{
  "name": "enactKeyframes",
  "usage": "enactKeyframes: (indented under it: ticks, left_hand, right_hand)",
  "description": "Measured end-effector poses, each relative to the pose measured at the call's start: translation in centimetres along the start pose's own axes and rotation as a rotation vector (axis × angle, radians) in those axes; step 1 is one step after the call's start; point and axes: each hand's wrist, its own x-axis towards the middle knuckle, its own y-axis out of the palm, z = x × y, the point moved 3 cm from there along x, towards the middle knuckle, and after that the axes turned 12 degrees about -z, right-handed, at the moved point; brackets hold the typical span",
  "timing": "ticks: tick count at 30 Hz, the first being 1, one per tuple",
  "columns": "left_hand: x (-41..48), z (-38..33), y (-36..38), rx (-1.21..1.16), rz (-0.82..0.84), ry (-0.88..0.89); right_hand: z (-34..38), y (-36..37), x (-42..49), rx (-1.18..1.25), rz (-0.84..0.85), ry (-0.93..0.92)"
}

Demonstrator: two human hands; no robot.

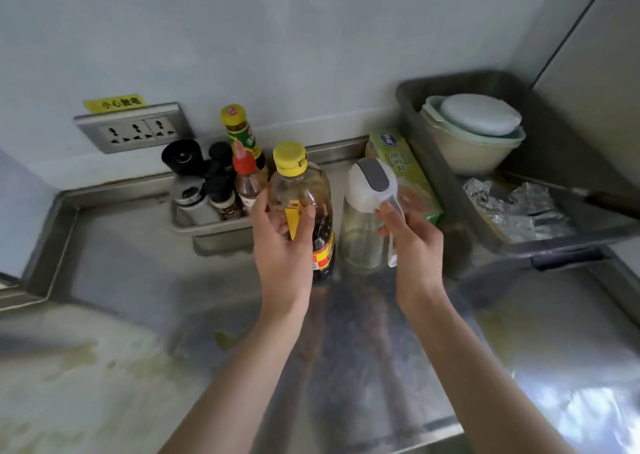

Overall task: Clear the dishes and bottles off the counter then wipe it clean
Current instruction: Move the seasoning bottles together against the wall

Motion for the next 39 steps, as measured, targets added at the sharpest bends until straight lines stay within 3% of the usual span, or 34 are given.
enactKeyframes:
  ticks: [14, 31, 35, 39]
  left_hand:
    - [7.1, 1.8, 8.2, 0.064, -0.15, 0.314]
    - [9.5, 1.5, 10.6, 0.082, -0.247, 0.285]
    - [9.0, 2.1, 9.7, 0.146, -0.167, 0.328]
    - [8.8, 3.3, 8.3, 0.396, -0.101, 0.43]
  right_hand:
    - [-2.4, 5.9, 8.1, 0.093, 0.027, -0.207]
    - [-2.4, 10.7, 12.5, 0.132, 0.052, -0.33]
    - [-2.7, 9.7, 11.7, 0.005, 0.155, -0.358]
    - [-4.1, 8.2, 11.1, -0.308, 0.216, -0.558]
